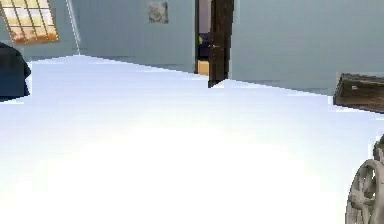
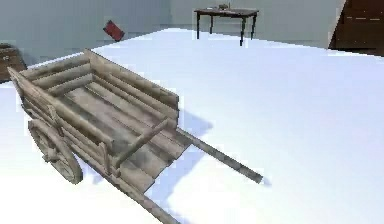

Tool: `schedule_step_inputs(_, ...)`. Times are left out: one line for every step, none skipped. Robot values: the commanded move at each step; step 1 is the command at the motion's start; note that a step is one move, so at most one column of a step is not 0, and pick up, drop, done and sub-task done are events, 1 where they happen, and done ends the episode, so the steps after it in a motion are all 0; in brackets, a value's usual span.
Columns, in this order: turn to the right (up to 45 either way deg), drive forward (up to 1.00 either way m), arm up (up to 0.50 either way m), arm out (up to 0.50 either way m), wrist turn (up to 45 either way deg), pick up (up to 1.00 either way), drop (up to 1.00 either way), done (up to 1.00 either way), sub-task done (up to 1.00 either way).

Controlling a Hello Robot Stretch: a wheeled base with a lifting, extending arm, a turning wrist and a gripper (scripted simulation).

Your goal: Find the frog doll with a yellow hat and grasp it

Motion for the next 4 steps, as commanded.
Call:
schedule_step_inputs(0.0,1.0,0.0,0.0,0.0,0.0,0.0,0.0,0.0)
schedule_step_inputs(0.0,1.0,0.0,0.0,0.0,0.0,0.0,0.0,0.0)
schedule_step_inputs(0.0,1.0,0.0,0.0,0.0,0.0,0.0,0.0,0.0)
schedule_step_inputs(0.0,1.0,0.0,0.0,0.0,0.0,0.0,0.0,0.0)
